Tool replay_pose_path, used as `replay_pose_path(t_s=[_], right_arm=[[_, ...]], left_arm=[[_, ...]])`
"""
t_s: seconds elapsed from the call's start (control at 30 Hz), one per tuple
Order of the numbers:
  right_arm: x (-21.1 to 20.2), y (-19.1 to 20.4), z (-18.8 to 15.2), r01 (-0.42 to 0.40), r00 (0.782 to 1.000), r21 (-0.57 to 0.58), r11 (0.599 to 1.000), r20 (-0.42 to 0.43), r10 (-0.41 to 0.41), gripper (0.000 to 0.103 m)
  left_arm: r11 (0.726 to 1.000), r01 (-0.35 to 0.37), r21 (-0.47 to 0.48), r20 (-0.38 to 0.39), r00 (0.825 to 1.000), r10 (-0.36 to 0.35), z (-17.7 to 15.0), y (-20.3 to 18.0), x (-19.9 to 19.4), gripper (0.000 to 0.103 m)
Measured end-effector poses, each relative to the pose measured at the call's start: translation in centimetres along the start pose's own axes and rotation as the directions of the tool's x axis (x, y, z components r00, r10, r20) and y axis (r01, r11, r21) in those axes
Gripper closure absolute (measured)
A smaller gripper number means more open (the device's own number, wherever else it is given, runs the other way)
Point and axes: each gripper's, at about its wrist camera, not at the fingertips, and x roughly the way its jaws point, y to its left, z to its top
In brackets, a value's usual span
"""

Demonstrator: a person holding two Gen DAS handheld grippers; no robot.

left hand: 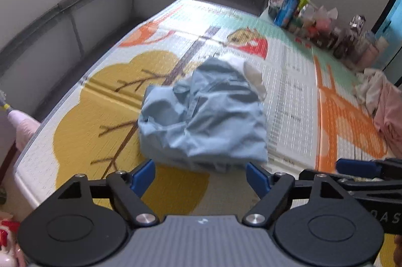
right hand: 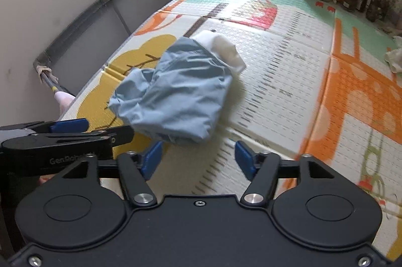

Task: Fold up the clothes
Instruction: 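Open both grippers and lift them away from the folded shirt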

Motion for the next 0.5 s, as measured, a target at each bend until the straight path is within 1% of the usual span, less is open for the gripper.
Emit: replay_pose_path(t_s=[0.1, 0.23, 0.3, 0.43, 0.5], right_arm=[[-0.8, -0.2, -0.6, 0.016, 0.999, 0.004, 1.000, -0.029, -0.016, 0.029], [-1.6, -0.3, -1.4, 0.035, 0.997, -0.002, 0.999, -0.063, -0.035, 0.026], [-2.0, -0.4, -1.7, 0.047, 0.996, -0.001, 0.999, -0.074, -0.047, 0.025], [-2.8, -0.5, -2.0, 0.054, 0.995, 0.004, 0.999, -0.084, -0.053, 0.025], [-3.2, -0.6, -1.9, 0.052, 0.995, 0.006, 0.999, -0.089, -0.051, 0.025]], left_arm=[[1.000, 0.011, 0.012, -0.047, 0.999, -0.010, -0.8, -0.5, -0.6, 0.020], [0.999, -0.017, 0.044, -0.080, 0.997, 0.020, -1.7, -1.4, -1.2, 0.019], [0.999, -0.019, 0.043, -0.100, 0.995, 0.023, -1.8, -1.6, -1.4, 0.018], [0.999, -0.019, 0.038, -0.137, 0.990, 0.024, -1.9, -1.8, -2.1, 0.016], [0.999, -0.025, 0.049, -0.138, 0.990, 0.031, -1.7, -2.0, -2.6, 0.016]])
